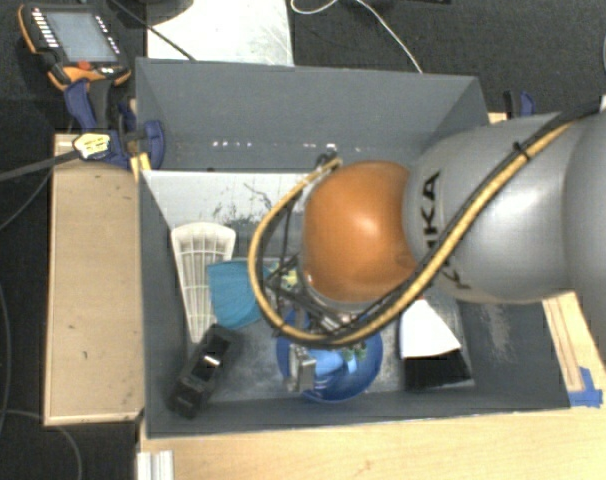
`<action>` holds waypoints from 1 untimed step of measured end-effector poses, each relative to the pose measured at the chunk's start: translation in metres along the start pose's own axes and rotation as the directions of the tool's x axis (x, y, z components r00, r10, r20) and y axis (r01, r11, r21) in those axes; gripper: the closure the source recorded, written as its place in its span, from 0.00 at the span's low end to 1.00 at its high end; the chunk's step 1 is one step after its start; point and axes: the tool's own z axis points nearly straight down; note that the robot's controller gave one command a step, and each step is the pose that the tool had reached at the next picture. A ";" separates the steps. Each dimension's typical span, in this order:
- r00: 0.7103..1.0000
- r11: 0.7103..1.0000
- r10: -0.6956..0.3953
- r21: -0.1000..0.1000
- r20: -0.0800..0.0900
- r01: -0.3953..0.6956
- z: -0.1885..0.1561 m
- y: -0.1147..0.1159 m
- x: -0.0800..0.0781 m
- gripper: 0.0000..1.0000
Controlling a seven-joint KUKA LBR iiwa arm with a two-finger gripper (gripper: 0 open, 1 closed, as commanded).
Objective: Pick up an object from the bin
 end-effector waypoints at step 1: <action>0.962 0.962 -0.274 0.000 -0.002 0.274 0.018 -0.057 0.015 0.00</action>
Offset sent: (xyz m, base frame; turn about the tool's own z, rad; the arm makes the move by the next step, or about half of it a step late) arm 0.0155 -0.0534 -0.0128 -0.1420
